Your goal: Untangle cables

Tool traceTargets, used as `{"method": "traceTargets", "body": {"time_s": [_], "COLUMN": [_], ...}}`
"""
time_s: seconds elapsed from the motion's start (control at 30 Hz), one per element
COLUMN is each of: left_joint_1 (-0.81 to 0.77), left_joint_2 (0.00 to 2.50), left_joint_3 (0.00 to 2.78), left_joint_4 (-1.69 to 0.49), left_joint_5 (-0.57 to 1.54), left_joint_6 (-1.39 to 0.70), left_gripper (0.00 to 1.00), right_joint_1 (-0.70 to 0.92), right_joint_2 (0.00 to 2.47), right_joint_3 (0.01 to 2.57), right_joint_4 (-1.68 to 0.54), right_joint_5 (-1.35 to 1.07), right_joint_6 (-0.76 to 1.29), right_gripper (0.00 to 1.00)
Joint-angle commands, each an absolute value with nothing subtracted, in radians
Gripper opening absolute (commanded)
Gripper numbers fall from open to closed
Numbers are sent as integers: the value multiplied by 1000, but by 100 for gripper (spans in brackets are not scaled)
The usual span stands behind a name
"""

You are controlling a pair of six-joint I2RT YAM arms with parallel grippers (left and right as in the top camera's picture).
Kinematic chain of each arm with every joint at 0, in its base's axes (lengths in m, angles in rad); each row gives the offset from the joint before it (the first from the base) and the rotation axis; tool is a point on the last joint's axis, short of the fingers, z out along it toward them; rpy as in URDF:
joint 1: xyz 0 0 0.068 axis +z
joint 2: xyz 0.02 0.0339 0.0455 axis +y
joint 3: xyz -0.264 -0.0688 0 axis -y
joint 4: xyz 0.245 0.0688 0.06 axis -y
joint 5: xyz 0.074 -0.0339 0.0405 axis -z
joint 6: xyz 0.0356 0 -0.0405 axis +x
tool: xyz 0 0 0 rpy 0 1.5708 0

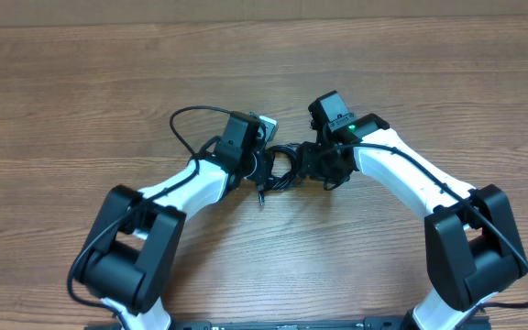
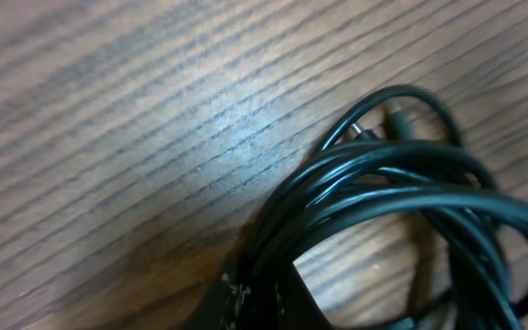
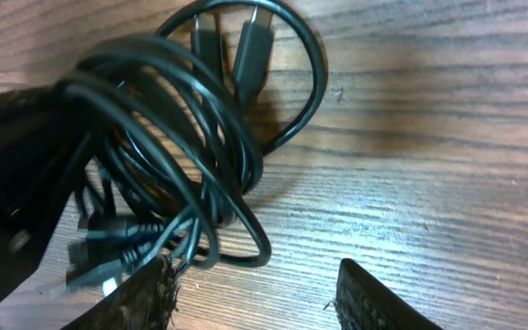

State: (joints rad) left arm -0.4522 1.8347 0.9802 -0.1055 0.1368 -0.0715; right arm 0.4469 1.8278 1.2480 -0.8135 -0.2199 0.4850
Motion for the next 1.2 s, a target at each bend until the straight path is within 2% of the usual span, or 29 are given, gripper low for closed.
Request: {"method": "traceTargets", "body": {"time_s": [0.0, 0.2, 0.43, 0.53, 0.6, 0.7, 0.87, 1.03, 1.1, 1.17], "left_joint_1": [-459, -459, -459, -459, -459, -457, -451, -436, -429, -427], "left_joint_2": [1691, 1560, 1515, 1515, 1515, 1515, 1515, 1515, 1515, 1515], "left_joint_3": [979, 979, 979, 979, 979, 979, 979, 979, 979, 979], "left_joint_4": [-113, -228, -284, -290, -303, -323, -369, -411, -421, -421], "left_joint_5": [131, 211, 399, 418, 410, 386, 258, 253, 252, 252], "left_joint_6": [-77, -137, -139, -139, -138, -135, -135, -135, -135, -140], "left_gripper": [4, 4, 4, 4, 4, 4, 4, 4, 4, 4], "right_joint_1": [450, 450, 450, 450, 450, 450, 450, 450, 450, 450], "right_joint_2": [1804, 1804, 1804, 1804, 1804, 1804, 1804, 1804, 1804, 1801], "right_joint_3": [1265, 1265, 1265, 1265, 1265, 1265, 1265, 1265, 1266, 1266], "right_joint_4": [-792, -730, -641, -609, -601, -618, -730, -828, -828, -817], "right_joint_5": [-210, -210, -210, -210, -210, -204, -69, 105, 71, -74], "right_joint_6": [482, 482, 482, 495, 500, 500, 505, 582, 583, 563], "right_gripper": [54, 52, 42, 40, 29, 4, 4, 4, 4, 6]}}
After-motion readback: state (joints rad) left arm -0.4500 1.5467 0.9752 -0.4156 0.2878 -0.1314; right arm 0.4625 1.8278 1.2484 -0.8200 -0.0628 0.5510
